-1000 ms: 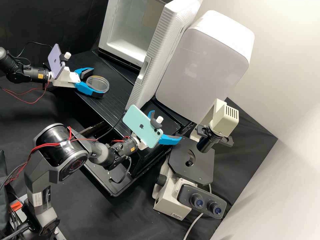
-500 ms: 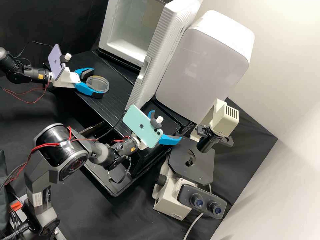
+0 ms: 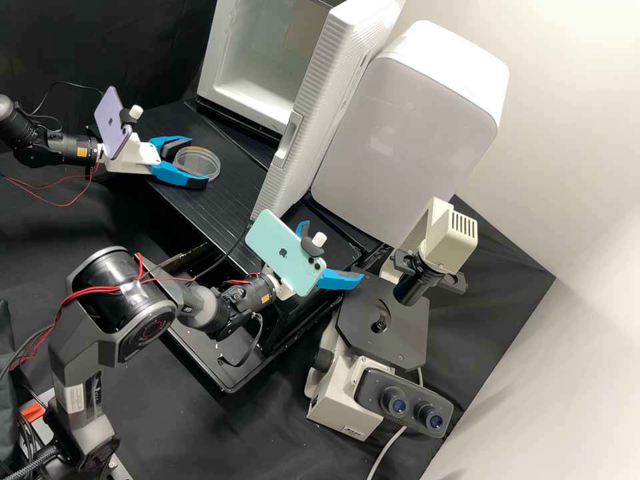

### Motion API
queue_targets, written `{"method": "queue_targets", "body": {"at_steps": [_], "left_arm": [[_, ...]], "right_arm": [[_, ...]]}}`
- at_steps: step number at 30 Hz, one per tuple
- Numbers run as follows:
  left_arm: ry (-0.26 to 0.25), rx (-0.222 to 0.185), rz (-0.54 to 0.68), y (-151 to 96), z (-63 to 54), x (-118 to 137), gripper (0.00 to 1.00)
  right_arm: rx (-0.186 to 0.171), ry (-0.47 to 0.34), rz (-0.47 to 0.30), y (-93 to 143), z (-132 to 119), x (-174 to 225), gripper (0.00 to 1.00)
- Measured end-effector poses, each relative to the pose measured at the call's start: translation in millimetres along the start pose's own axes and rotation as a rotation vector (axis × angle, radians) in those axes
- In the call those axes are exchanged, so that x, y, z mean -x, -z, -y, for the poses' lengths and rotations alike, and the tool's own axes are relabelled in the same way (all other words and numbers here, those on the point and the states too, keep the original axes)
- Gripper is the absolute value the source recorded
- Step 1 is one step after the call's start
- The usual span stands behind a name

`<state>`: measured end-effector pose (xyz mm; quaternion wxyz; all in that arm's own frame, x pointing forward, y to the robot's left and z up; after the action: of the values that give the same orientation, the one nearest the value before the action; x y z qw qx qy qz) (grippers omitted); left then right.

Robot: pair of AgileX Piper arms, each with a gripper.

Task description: Place the petri dish in the incubator

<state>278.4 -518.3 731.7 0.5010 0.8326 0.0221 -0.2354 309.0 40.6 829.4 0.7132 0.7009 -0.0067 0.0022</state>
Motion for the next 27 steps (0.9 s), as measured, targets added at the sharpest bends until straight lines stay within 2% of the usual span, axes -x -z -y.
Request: {"method": "queue_targets", "body": {"at_steps": [6,27], "left_arm": [[-0.005,0.011,-0.011,1.0,-0.4,0.0,0.00],[-0.005,0.011,-0.011,1.0,-0.4,0.0,0.00]], "right_arm": [[0.000,0.000,0.000,0.0,0.0,0.0,1.00],[0.000,0.000,0.000,0.0,0.0,0.0,1.00]]}}
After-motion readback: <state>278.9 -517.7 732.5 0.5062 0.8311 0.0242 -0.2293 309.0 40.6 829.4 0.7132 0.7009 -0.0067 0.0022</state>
